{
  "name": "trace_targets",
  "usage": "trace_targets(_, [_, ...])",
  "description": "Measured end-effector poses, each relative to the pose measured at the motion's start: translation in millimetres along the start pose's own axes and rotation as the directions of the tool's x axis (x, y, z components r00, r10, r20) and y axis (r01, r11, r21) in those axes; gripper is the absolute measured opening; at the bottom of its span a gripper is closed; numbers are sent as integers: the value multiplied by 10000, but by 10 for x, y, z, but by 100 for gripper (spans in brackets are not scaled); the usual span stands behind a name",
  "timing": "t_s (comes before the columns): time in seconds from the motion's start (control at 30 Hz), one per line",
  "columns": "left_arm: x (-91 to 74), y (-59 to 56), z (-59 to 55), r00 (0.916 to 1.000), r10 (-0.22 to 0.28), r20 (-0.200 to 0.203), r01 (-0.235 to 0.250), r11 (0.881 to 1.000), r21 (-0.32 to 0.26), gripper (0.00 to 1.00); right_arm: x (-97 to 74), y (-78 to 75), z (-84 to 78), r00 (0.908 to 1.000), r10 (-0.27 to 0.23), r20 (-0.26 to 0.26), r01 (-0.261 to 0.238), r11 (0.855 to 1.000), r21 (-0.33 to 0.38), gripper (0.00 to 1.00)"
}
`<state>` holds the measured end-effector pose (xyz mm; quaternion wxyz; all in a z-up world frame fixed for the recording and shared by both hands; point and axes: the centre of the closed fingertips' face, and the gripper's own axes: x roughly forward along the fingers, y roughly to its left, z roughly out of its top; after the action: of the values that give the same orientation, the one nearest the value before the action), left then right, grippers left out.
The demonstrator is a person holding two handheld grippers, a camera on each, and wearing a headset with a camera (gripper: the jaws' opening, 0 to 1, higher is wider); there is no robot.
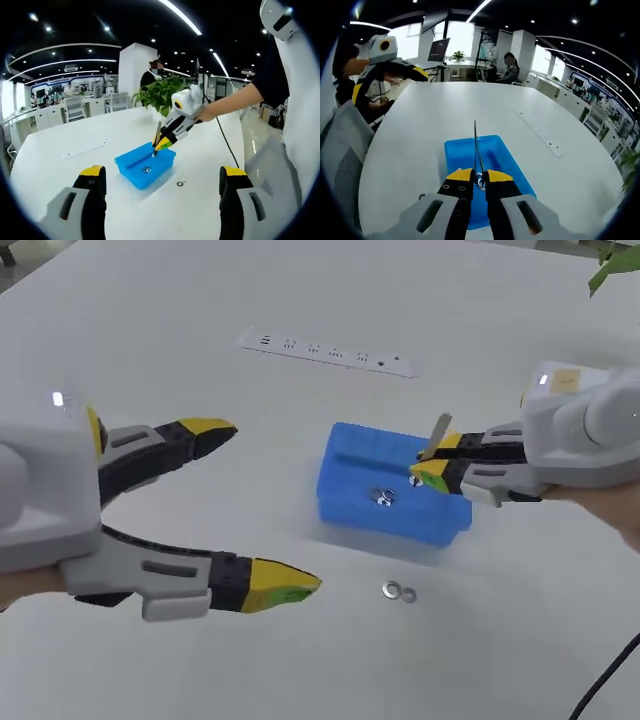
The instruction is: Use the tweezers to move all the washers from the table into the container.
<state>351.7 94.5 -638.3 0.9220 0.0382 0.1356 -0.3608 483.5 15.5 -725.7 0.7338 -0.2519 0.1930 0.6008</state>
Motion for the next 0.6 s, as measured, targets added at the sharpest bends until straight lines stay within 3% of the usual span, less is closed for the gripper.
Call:
trace_targets(0.13, [-10,24,11,9998,183,77,-182,9998,-83,99,130,0,-91,9995,191,-265,-191,9998,-8,10])
trace_targets(0.3, [-21,16,-55,9998,188,-90,-189,9996,-194,99,233,5,-116,9984,324,-468,-339,9989,-327,10])
trace_targets(0.43, [-26,26,-110,9994,242,-263,-249,9993,-295,99,269,-12,-155,9978,353,-566,-370,9989,-299,10])
trace_targets(0.6, [-42,47,-115,9993,340,-183,-349,9981,-501,99,293,9,-169,9973,443,-593,-466,9982,-376,10])
